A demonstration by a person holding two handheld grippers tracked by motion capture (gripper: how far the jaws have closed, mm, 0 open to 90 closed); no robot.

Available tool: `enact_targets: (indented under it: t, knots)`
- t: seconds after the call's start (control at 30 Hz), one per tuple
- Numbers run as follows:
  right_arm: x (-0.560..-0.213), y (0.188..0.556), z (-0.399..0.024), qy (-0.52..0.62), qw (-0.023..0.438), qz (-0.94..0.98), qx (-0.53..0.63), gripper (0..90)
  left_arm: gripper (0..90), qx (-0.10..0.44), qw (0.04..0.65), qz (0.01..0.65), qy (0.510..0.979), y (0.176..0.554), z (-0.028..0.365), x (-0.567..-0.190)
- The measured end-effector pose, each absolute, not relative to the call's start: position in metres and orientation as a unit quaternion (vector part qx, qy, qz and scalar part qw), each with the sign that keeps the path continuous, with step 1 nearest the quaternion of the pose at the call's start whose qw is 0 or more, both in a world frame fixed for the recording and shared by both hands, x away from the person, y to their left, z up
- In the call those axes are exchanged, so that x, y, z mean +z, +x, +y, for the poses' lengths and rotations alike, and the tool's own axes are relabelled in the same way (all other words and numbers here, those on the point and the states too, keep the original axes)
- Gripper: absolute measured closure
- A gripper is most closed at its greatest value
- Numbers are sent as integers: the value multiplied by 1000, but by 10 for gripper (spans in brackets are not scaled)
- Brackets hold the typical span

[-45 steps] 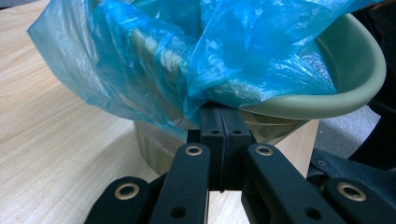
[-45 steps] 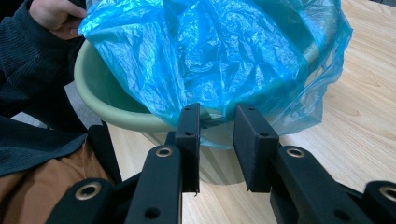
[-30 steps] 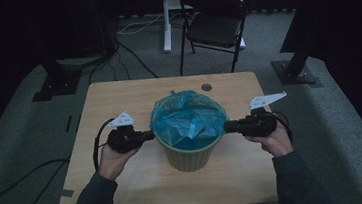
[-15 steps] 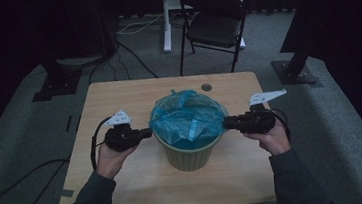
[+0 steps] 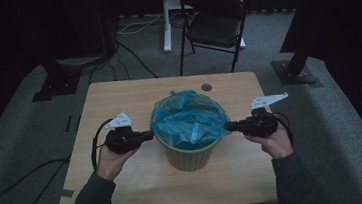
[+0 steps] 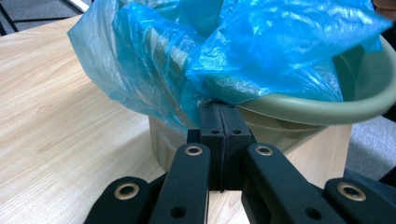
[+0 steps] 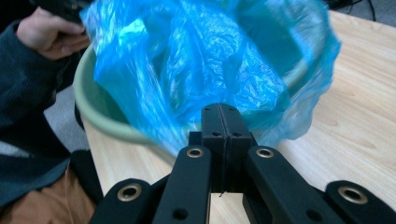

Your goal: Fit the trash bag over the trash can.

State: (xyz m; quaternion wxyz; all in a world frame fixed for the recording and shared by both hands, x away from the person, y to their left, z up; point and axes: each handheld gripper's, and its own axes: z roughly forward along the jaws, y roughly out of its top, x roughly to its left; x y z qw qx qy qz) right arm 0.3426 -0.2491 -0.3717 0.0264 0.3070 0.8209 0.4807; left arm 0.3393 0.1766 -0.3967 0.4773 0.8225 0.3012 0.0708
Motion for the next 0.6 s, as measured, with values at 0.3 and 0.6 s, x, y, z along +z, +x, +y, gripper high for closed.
enact_targets:
  t: [0.3,0.6]
  knots:
    - [-376,336,-247,292,14,835,467,900,896,66,476,286,829,330,173,-397]
    - [-383,333,-247,285,5,844,453,900,896,64,474,279,833,327,169,-399]
